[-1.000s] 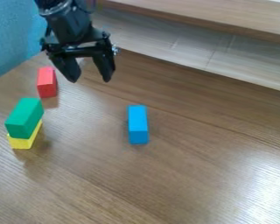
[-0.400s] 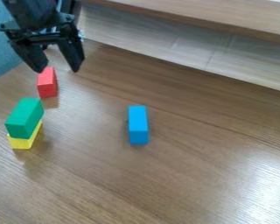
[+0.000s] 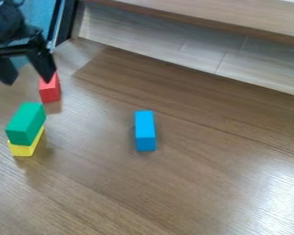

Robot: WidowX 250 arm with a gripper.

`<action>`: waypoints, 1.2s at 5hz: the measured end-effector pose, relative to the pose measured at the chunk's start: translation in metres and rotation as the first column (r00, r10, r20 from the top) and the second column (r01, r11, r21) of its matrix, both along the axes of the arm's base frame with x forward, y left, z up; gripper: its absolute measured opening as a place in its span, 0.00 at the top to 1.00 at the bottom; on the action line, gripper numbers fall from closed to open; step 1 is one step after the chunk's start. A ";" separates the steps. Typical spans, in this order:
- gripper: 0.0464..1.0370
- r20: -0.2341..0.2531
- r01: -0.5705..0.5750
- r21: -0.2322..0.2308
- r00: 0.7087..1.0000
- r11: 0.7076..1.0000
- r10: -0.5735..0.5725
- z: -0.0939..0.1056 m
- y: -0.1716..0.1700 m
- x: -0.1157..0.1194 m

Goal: Move the green beam to the center of the yellow beam and the blue beam

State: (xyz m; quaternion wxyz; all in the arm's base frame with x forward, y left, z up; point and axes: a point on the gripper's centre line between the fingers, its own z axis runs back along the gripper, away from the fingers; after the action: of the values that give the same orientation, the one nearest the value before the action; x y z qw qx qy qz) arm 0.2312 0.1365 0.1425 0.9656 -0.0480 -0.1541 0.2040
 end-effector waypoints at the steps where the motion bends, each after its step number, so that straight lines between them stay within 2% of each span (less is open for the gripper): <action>1: 0.04 -0.025 -0.014 0.018 1.000 1.000 0.015 -0.013 0.010 -0.005; 2: 0.04 -0.038 -0.027 0.040 0.999 0.999 0.029 -0.022 0.014 -0.007; 3: 0.04 -0.073 -0.044 0.054 0.996 0.998 0.048 -0.038 0.018 -0.009; 6: 0.04 -0.100 -0.088 0.083 0.990 0.993 0.097 -0.059 0.024 -0.009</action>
State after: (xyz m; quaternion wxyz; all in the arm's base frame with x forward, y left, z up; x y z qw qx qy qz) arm 0.2220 0.1602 0.0834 0.9629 0.0080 -0.1135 0.2446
